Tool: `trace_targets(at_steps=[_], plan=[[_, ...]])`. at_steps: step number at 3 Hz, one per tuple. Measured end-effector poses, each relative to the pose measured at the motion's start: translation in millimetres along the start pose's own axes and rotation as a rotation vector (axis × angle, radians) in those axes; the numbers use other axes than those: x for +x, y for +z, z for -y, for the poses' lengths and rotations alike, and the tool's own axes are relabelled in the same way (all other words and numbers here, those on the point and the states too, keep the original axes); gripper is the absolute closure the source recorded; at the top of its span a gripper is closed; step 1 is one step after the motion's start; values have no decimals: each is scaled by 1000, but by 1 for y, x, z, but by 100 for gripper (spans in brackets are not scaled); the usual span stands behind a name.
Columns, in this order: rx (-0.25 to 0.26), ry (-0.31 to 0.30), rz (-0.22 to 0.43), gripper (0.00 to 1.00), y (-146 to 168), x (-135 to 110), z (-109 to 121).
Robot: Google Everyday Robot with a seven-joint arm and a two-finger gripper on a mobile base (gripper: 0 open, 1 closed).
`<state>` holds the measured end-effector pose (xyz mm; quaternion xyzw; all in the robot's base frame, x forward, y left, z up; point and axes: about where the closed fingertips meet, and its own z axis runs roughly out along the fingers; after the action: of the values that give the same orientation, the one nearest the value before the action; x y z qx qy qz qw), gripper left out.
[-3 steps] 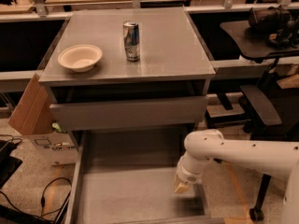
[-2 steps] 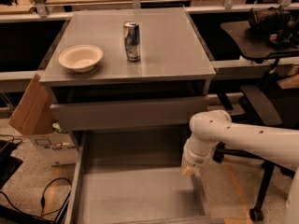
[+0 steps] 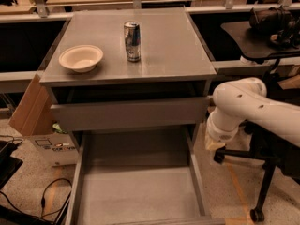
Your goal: Open middle drawer
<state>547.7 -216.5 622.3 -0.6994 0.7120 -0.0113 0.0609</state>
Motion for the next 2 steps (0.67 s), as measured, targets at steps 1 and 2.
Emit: trace_targets(at_steps=[1,2], plan=[[82,33,-51,100,-65,17,16],[131,122,-82,100,-114,33,22]])
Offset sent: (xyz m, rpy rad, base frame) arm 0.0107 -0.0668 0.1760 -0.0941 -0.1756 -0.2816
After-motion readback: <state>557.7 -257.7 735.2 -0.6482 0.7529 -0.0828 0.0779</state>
